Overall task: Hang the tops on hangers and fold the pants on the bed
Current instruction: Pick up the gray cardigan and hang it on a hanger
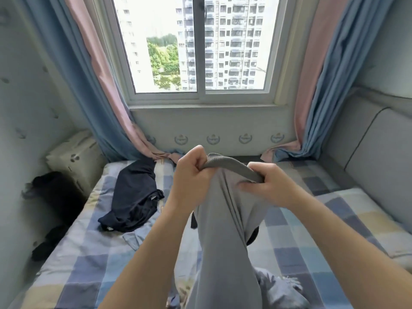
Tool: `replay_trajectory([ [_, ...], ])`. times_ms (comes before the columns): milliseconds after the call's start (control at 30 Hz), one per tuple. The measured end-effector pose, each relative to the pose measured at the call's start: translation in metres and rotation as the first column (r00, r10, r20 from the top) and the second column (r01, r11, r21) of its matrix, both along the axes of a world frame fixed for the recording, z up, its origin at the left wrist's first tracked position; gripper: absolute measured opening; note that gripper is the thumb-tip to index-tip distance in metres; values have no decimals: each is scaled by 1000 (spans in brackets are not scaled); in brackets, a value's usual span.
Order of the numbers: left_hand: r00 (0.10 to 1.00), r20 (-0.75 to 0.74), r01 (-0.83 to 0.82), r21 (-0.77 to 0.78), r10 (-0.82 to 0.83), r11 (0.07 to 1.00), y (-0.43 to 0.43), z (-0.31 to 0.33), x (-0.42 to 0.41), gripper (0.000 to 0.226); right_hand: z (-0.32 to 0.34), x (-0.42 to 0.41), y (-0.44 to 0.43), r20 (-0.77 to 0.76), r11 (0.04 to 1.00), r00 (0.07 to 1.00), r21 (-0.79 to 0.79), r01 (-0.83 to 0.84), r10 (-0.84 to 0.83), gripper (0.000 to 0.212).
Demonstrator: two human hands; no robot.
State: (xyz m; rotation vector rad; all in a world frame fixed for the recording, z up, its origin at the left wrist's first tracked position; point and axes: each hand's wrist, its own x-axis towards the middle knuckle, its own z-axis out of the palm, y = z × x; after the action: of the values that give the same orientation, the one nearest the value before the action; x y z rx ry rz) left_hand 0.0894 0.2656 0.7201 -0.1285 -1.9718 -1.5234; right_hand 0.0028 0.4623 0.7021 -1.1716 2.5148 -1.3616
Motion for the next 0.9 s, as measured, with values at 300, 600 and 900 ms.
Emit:
replay_trajectory([
  [300,970,-88,-234,-70,228,970,-34,10,2,43,-95,-20,34,254,908,905,336,249,-342,28],
  [600,813,561,-77,-165,157,983,-61,-52,-4,28,-5,-17,-3,176,950,954,-153,271,-243,12],
  [900,899,404,215,-74,-168,974,-10,-65,-9,24,32,-5,-42,25,980,984,-92,177,-175,29],
])
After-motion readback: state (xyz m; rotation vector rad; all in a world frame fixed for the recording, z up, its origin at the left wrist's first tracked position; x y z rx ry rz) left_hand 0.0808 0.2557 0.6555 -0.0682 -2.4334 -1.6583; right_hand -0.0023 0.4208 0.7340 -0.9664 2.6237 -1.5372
